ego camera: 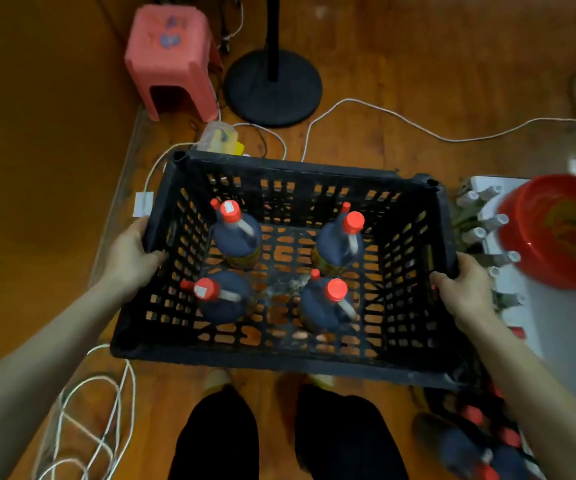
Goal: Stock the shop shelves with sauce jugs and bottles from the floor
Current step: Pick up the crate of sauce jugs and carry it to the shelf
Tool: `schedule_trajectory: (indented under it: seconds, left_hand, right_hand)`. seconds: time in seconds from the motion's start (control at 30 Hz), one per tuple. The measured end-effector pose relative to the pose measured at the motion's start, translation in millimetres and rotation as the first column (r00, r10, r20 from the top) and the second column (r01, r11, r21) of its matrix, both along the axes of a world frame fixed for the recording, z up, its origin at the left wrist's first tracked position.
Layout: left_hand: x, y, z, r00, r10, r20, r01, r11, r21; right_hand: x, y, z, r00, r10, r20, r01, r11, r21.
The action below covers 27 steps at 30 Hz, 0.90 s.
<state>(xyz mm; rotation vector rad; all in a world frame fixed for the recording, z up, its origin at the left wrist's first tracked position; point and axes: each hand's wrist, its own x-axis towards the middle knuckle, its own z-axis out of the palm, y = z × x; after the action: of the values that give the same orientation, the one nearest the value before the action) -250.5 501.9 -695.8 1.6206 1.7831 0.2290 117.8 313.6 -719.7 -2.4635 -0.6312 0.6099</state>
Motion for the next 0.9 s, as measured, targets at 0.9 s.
schedule_trajectory:
  seconds: [0.9]
  left_hand:
    - [-14.1,146.0,-216.0,1.0,0.017,0.009,-0.018,0.982,0.186]
  right_hand:
    - [0.7,148.7,-206.6,0.992,0.109,0.064,-0.113,0.991,0.069]
